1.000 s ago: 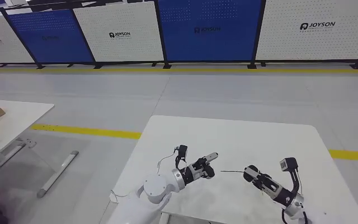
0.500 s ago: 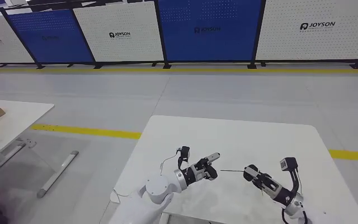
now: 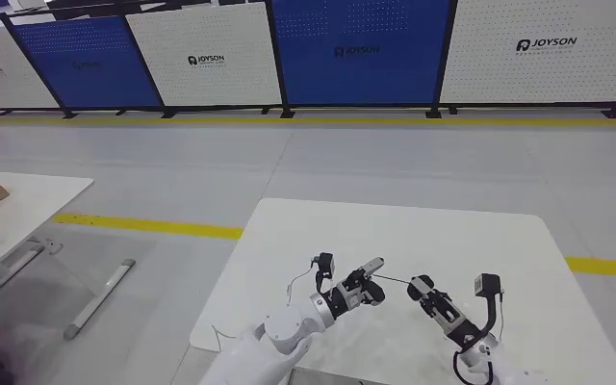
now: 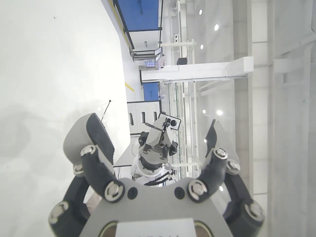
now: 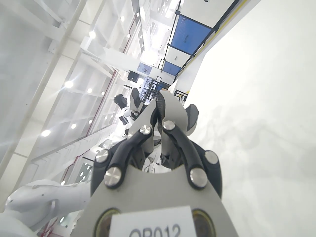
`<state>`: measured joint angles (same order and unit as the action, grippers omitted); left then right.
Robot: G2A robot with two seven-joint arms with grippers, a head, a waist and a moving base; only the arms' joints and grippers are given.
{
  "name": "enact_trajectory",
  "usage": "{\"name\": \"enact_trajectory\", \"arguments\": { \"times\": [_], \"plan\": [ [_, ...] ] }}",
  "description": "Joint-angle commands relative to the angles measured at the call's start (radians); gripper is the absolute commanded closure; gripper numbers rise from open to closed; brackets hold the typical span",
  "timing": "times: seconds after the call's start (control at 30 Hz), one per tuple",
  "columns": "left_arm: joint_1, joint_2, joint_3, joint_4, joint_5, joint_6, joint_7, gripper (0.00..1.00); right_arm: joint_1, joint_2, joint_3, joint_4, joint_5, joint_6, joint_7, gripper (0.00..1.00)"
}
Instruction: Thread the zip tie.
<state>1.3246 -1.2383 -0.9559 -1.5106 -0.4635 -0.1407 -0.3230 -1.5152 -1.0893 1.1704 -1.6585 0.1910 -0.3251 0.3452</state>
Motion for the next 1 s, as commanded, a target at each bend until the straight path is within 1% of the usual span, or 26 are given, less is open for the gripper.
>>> {"name": "enact_trajectory", "arguments": {
  "times": [0.0, 0.27, 0.3, 0.37, 0.47, 0.53, 0.83, 0.9, 0.97],
  "plan": [
    [0.0, 0.0, 0.0, 0.0, 0.0, 0.0, -0.001, 0.0, 0.0, 0.0, 0.0, 0.0, 0.0, 0.0, 0.0, 1.0],
    [0.0, 0.0, 0.0, 0.0, 0.0, 0.0, -0.001, 0.0, 0.0, 0.0, 0.0, 0.0, 0.0, 0.0, 0.0, 1.0],
    [0.002, -0.001, 0.004, -0.003, -0.011, 0.003, -0.003, 0.0, 0.0, 0.0, 0.0, 0.0, 0.0, 0.0, 0.0, 1.0],
    [-0.006, -0.005, 0.012, -0.003, -0.03, 0.004, -0.012, 0.0, 0.0, 0.0, 0.0, 0.0, 0.0, 0.0, 0.0, 1.0],
    [-0.02, -0.013, 0.032, 0.011, -0.049, 0.006, -0.004, 0.0, 0.0, 0.0, 0.0, 0.0, 0.0, 0.0, 0.0, 1.0],
    [-0.033, -0.022, 0.045, 0.034, -0.031, -0.02, 0.067, 0.0, 0.0, 0.0, 0.0, 0.0, 0.0, 0.0, 0.0, 1.0],
    [-0.033, -0.022, 0.045, 0.034, -0.031, -0.02, 0.067, 0.0, 0.0, 0.0, 0.0, 0.0, 0.0, 0.0, 0.0, 1.0],
    [-0.03, -0.023, 0.048, 0.029, -0.036, -0.02, 0.065, 0.0, 0.0, 0.0, 0.0, 0.0, 0.0, 0.0, 0.0, 1.0],
    [-0.031, -0.025, 0.05, 0.029, -0.032, -0.052, 0.05, 0.0, 0.0, 0.0, 0.0, 0.0, 0.0, 0.0, 0.0, 1.0]
  ]
}}
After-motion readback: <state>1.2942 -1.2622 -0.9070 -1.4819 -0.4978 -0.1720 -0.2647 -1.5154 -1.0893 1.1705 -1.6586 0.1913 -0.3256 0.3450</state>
